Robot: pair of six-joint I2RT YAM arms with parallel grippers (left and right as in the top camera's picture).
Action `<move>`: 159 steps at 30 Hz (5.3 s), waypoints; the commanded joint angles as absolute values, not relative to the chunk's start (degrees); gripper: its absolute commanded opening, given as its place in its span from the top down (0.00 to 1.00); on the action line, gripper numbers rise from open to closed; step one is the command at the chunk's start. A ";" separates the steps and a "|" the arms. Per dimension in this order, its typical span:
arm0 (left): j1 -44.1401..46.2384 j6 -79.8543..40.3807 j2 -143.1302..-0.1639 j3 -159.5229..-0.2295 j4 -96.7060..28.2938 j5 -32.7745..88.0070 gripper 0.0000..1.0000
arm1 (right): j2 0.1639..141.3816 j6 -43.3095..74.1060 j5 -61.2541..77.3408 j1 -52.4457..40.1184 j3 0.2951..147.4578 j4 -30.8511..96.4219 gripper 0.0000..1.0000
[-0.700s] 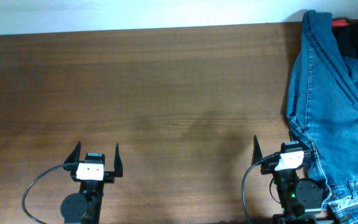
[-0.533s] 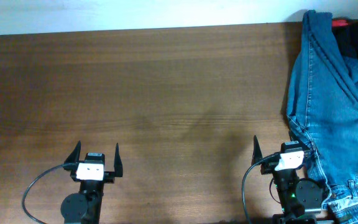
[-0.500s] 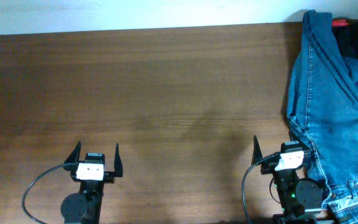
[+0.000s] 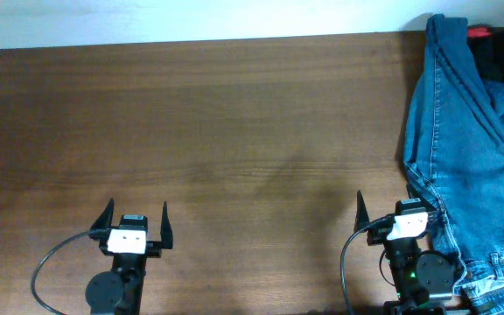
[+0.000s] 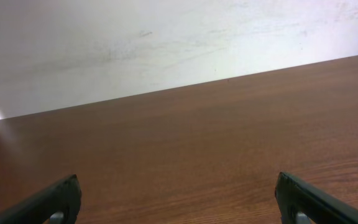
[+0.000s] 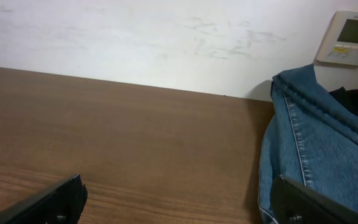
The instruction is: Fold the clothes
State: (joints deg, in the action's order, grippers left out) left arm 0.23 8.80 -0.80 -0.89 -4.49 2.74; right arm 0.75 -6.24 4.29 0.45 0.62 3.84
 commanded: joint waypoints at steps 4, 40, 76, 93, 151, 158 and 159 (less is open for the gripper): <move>0.38 8.69 -0.40 -0.54 -4.54 2.33 0.01 | 0.47 -6.15 3.81 0.62 0.32 4.10 0.01; 0.38 0.60 -0.58 -5.69 -4.69 3.70 0.01 | 1.83 2.24 -1.10 0.78 9.61 14.22 0.01; 0.34 2.61 -63.46 -68.38 -45.06 7.11 0.01 | 56.75 16.62 5.15 54.11 58.15 66.89 0.01; 0.34 2.61 -63.79 -68.38 -44.07 7.11 0.01 | 73.14 16.62 5.02 58.59 42.50 50.26 0.05; 0.34 2.59 -63.79 -68.38 -42.02 7.33 0.01 | 69.43 -6.11 -9.78 -32.75 86.59 62.87 0.01; 0.34 2.61 -63.79 -68.38 -42.09 9.41 0.01 | 68.58 -2.39 -14.22 -24.64 86.61 61.98 0.01; 0.38 2.61 -63.79 -68.38 -42.15 10.98 0.01 | 68.10 -1.89 -14.24 -22.65 86.61 62.00 0.01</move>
